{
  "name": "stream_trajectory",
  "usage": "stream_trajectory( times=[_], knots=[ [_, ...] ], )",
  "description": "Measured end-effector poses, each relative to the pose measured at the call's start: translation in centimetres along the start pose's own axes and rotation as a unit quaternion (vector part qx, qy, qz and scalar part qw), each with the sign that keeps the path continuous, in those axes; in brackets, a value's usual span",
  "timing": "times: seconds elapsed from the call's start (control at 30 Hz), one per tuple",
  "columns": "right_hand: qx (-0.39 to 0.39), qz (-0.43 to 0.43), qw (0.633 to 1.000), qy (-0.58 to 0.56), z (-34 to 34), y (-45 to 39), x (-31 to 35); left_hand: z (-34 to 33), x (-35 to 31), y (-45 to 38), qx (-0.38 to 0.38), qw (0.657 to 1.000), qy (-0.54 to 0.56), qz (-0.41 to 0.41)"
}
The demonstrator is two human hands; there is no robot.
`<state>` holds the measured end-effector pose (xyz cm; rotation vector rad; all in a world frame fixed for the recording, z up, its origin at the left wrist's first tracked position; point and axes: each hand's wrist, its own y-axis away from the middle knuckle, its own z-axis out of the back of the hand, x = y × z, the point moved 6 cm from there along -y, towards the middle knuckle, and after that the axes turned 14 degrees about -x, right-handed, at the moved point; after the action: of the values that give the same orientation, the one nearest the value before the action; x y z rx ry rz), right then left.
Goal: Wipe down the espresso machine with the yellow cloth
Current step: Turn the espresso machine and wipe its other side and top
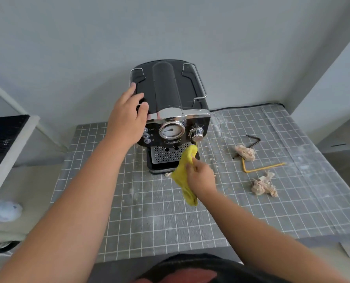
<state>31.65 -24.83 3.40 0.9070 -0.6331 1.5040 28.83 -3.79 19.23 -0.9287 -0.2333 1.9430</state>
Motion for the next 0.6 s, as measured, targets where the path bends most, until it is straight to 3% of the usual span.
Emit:
stream_trajectory(
  times=[0.1, 0.17, 0.33, 0.43, 0.47, 0.6],
  knots=[
    [0.025, -0.136, 0.946, -0.293, -0.4, 0.6, 1.8, -0.2, 0.3, -0.1, -0.004, 1.0, 0.013, 0.005],
    [0.061, -0.189, 0.911, -0.361, -1.3, 0.3, 3.0, -0.4, 0.5, -0.1, -0.006, 1.0, 0.025, 0.005],
    [0.121, -0.115, 0.956, -0.24, -2.5, -0.3, 2.8, -0.6, 0.9, -0.1, -0.012, 0.999, 0.046, 0.006],
    [0.265, 0.03, 0.963, -0.05, -3.4, 1.5, 2.6, -0.9, 1.1, -0.1, -0.023, 0.999, 0.043, 0.005],
    [0.271, 0.046, 0.961, -0.01, -3.6, 1.8, 2.0, -1.0, 1.2, -0.1, -0.024, 0.999, 0.044, 0.008],
    [0.106, -0.125, 0.982, -0.096, -1.7, -0.6, -0.7, -1.1, 1.7, -0.2, -0.025, 0.996, 0.078, 0.027]
  ],
)
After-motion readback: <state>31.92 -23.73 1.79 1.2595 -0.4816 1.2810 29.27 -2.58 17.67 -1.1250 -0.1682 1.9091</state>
